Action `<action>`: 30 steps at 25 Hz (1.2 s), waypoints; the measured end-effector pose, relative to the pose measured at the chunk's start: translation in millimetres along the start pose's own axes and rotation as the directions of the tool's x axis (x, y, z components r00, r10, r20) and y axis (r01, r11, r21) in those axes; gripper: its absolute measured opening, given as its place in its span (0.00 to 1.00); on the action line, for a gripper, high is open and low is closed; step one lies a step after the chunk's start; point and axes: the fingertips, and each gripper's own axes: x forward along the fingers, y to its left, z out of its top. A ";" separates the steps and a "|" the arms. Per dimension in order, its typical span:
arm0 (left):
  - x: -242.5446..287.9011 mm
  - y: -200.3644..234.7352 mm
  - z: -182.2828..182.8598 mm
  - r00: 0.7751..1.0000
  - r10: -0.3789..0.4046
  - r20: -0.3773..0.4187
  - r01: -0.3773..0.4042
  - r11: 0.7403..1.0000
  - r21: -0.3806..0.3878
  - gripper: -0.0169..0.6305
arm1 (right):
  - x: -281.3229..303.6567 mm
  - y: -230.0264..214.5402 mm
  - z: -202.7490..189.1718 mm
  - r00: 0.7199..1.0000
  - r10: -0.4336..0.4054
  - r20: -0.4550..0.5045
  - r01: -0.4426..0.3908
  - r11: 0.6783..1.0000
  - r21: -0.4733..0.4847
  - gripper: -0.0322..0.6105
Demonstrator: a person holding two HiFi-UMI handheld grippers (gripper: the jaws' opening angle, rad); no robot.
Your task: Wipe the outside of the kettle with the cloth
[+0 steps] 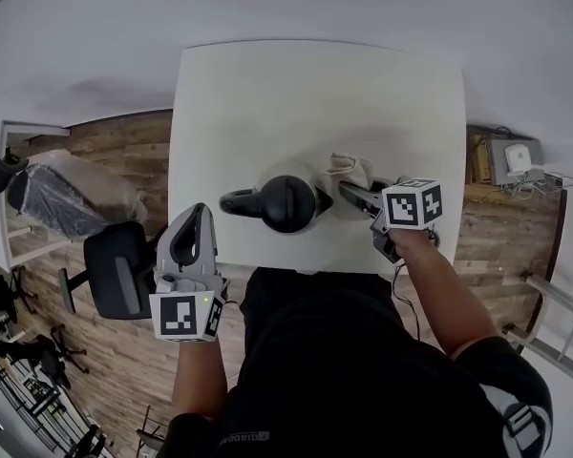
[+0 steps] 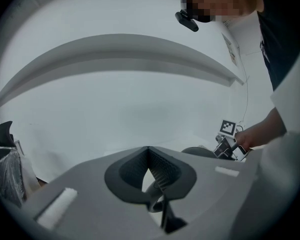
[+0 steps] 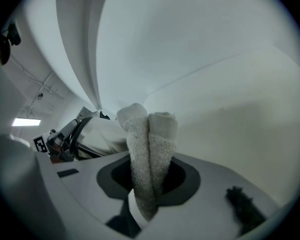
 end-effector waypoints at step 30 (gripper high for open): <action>57.5 48.7 -40.9 0.980 -0.190 -0.062 0.188 0.981 -0.037 0.04 | 25.6 -48.6 -26.9 0.979 -0.206 0.006 0.203 0.969 0.141 0.19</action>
